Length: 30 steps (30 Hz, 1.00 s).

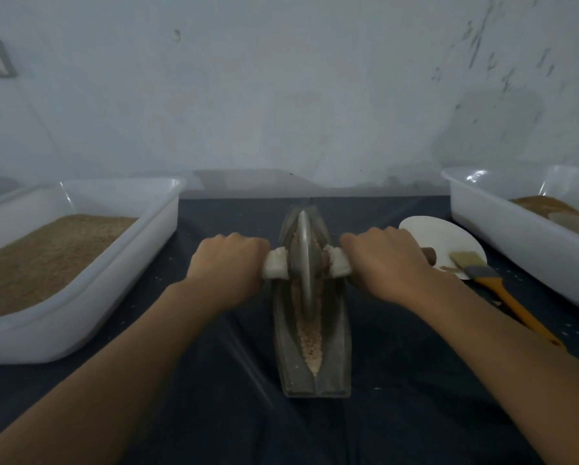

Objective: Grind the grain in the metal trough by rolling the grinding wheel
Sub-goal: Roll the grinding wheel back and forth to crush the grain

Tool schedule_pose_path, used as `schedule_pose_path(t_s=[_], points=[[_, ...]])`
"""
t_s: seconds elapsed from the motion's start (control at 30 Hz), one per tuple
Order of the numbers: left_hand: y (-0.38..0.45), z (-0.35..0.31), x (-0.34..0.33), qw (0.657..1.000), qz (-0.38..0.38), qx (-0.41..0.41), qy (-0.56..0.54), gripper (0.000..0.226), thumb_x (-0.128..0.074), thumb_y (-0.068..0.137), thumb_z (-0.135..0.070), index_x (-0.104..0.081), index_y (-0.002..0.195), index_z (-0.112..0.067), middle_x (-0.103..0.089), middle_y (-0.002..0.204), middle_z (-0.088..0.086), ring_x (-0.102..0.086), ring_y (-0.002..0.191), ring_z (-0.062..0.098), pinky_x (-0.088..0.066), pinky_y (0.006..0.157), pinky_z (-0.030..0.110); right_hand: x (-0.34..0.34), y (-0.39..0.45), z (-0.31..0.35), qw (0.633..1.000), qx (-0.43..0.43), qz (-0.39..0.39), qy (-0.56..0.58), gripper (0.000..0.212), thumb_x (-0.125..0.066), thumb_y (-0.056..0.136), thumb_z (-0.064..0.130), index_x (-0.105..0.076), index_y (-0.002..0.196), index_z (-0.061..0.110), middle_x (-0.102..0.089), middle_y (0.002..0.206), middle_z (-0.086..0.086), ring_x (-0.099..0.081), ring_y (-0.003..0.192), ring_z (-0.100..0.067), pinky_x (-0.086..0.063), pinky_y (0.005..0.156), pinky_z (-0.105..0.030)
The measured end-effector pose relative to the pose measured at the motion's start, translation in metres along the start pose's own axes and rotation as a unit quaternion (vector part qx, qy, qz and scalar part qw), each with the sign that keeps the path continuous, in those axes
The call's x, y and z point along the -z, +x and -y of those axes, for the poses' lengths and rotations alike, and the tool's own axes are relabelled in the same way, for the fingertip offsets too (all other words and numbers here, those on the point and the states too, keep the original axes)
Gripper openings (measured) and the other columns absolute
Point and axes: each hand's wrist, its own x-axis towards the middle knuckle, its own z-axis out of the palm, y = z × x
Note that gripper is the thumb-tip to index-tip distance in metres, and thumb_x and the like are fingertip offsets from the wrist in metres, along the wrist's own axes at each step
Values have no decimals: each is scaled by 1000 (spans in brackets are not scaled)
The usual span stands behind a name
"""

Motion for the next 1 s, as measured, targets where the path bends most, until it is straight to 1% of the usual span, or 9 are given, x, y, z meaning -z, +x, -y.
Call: schedule_pose_path(t_s=[0.1, 0.2, 0.3, 0.37, 0.5, 0.6, 0.77, 0.9, 1.0], points=[[-30, 4, 16, 999, 23, -30, -16, 22, -59, 75, -39, -39, 76, -33, -58, 78, -5, -56, 69, 22, -34, 59, 31, 19, -30, 7, 998, 51, -21, -14, 37, -68, 75, 32, -31, 78, 24, -41, 62, 5, -37, 53, -21, -15, 46, -29], [-41, 6, 23, 997, -28, -65, -6, 28, -60, 69, -41, -34, 72, -34, -55, 70, -5, -59, 65, 25, -32, 55, 31, 28, -48, 7, 995, 61, -68, -36, 45, -82, 54, 23, -40, 69, 20, -46, 51, 0, -43, 40, -27, -6, 45, -24], [-27, 3, 14, 998, -32, -43, 12, 28, -63, 73, -42, -36, 75, -33, -56, 73, -4, -59, 67, 25, -30, 55, 31, 17, -37, 7, 998, 28, -28, -44, 41, -72, 70, 32, -32, 76, 24, -38, 57, 6, -42, 50, -25, -13, 46, -29], [-10, 3, 3, 999, -34, -18, 16, 26, -62, 75, -40, -37, 76, -32, -58, 76, -2, -59, 69, 28, -30, 55, 32, 3, -17, 2, 999, 10, -15, -32, 37, -65, 78, 36, -30, 80, 25, -49, 68, 3, -44, 59, -25, -18, 49, -31], [17, 7, -17, 999, -37, 22, -12, 20, -59, 78, -34, -40, 75, -30, -59, 76, 1, -52, 63, 26, -32, 56, 33, -17, 25, -8, 999, 1, -17, -42, 33, -64, 81, 31, -33, 82, 21, -61, 81, -4, -52, 64, -27, -30, 55, -33], [21, 7, -18, 999, -17, 26, -23, 16, -59, 79, -32, -43, 78, -28, -61, 83, 3, -59, 74, 30, -35, 59, 34, -15, 32, -8, 998, 9, -14, -58, 32, -65, 80, 28, -34, 83, 20, -63, 83, -5, -57, 68, -28, -32, 55, -33], [-15, 2, 10, 1000, 21, -22, -5, 18, -60, 77, -37, -43, 80, -31, -54, 76, -5, -52, 66, 22, -32, 58, 31, 9, -16, 4, 999, 35, -9, -21, 35, -65, 79, 35, -31, 81, 24, -59, 77, -1, -54, 63, -25, -28, 52, -31], [-44, 5, 29, 998, -17, -63, 13, 23, -61, 70, -38, -38, 73, -33, -33, 59, -10, -54, 61, 19, -31, 53, 29, 27, -52, 6, 992, 71, -100, -18, 51, -82, 50, 25, -35, 70, 22, -48, 48, -1, -39, 35, -25, -7, 45, -21], [-37, 5, 23, 999, -6, -39, 18, 24, -61, 74, -39, -38, 75, -33, -37, 62, -10, -47, 59, 19, -30, 53, 30, 23, -45, 6, 996, 47, -66, -30, 55, -80, 58, 28, -28, 73, 23, -47, 52, 0, -28, 41, -21, -7, 46, -24]])
